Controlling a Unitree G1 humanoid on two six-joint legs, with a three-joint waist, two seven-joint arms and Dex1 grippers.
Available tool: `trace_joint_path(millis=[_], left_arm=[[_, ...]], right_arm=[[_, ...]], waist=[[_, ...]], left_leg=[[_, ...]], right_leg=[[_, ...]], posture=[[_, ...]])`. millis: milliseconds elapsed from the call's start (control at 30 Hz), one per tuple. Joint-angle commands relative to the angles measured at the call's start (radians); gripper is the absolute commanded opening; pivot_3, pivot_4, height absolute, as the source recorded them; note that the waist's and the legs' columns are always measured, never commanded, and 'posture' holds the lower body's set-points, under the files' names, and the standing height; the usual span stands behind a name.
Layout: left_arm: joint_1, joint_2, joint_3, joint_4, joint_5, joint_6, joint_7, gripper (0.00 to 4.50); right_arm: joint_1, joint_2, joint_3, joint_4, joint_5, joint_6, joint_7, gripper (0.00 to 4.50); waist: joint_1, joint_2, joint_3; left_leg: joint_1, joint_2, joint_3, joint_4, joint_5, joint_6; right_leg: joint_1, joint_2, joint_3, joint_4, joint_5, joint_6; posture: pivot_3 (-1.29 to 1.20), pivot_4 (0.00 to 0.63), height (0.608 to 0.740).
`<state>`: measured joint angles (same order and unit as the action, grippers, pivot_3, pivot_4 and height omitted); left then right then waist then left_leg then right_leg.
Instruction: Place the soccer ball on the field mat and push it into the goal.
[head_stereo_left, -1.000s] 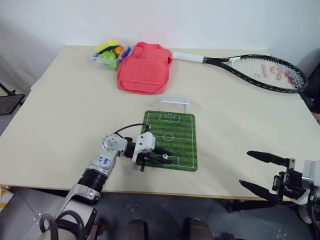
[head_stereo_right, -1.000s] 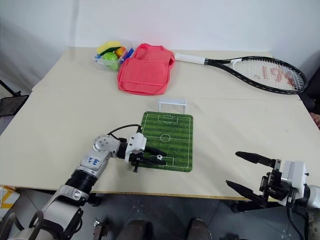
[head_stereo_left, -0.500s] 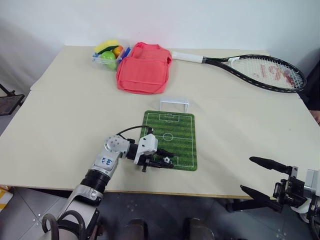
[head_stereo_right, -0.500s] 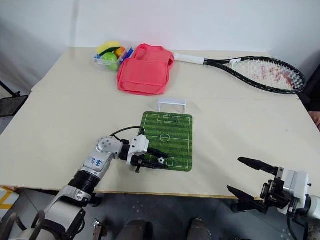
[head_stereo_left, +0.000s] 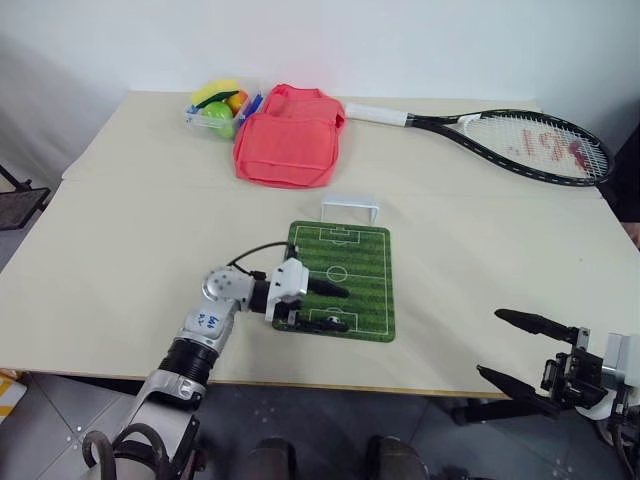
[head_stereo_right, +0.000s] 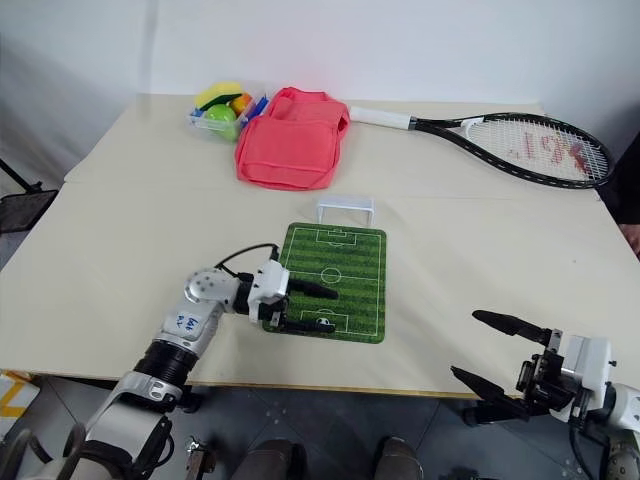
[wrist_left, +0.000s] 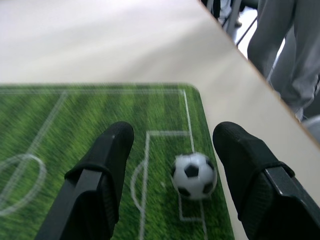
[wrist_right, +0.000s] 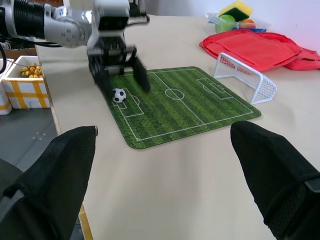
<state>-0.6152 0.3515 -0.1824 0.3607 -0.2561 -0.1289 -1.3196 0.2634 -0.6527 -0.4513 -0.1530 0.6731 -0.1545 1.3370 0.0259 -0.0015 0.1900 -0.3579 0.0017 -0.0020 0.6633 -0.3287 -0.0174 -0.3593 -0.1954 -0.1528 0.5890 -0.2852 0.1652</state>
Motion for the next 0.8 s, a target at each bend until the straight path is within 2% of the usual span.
trace_joint_path(millis=[33, 200, 300, 400, 533, 567, 800], left_arm=[[0.055, 0.068, 0.077, -0.169, -0.136, 0.080, -0.054, 3.01], [0.183, 0.220, 0.173, -0.346, -0.250, 0.213, -0.081, 3.01], [0.296, 0.303, 0.219, -0.394, -0.287, 0.268, -0.099, 2.39], [0.380, 0.321, 0.209, -0.436, -0.279, 0.272, -0.092, 1.47], [0.428, 0.252, 0.123, -0.493, -0.236, 0.281, -0.025, 0.20], [0.432, 0.228, 0.094, -0.493, -0.213, 0.274, -0.006, 0.02], [0.380, 0.090, -0.029, -0.403, -0.074, 0.231, 0.130, 0.02]], right_arm=[[-0.008, -0.002, -0.008, 0.007, 0.013, -0.015, 0.020, 4.50], [-0.046, -0.022, -0.020, 0.044, 0.025, -0.012, 0.044, 4.50], [-0.082, -0.026, -0.032, 0.086, 0.016, -0.040, 0.058, 4.50], [-0.096, -0.042, -0.033, 0.125, 0.010, -0.071, 0.111, 4.50], [-0.110, -0.076, -0.035, 0.174, 0.020, -0.080, 0.177, 4.50], [-0.101, -0.076, -0.032, 0.167, 0.025, -0.080, 0.187, 4.50], [-0.052, -0.063, -0.017, 0.119, 0.031, -0.071, 0.194, 4.50]], waist=[[-0.002, 0.000, 0.000], [-0.006, 0.001, 0.000], [-0.004, 0.002, 0.001], [0.003, 0.003, 0.001], [0.010, 0.003, 0.001], [0.009, 0.003, 0.001], [0.002, 0.004, 0.001]], left_leg=[[0.000, 0.000, 0.000, 0.000, 0.000, 0.000], [0.001, 0.001, 0.000, 0.000, 0.000, 0.000], [0.002, 0.000, 0.001, 0.000, -0.001, 0.000], [0.002, 0.000, 0.001, 0.000, -0.001, 0.000], [0.001, 0.000, 0.001, 0.001, -0.002, 0.001], [0.002, 0.000, 0.001, 0.001, -0.002, 0.001], [0.002, 0.000, 0.002, 0.001, -0.002, 0.000]], right_leg=[[0.000, 0.000, 0.000, 0.000, 0.000, 0.000], [0.000, 0.000, 0.001, 0.001, 0.000, 0.000], [0.000, 0.000, 0.002, 0.001, 0.000, 0.000], [0.001, 0.000, 0.002, 0.001, 0.000, 0.000], [0.001, 0.000, 0.002, 0.000, 0.000, 0.000], [0.001, 0.000, 0.003, 0.000, 0.000, 0.000], [0.001, 0.000, 0.003, 0.000, 0.000, 0.000]], posture=[[0.00, 0.150, 0.740], [0.00, 0.150, 0.740], [0.00, 0.150, 0.740], [0.00, 0.150, 0.740], [0.00, 0.150, 0.740], [0.00, 0.150, 0.740], [0.00, 0.150, 0.740]])
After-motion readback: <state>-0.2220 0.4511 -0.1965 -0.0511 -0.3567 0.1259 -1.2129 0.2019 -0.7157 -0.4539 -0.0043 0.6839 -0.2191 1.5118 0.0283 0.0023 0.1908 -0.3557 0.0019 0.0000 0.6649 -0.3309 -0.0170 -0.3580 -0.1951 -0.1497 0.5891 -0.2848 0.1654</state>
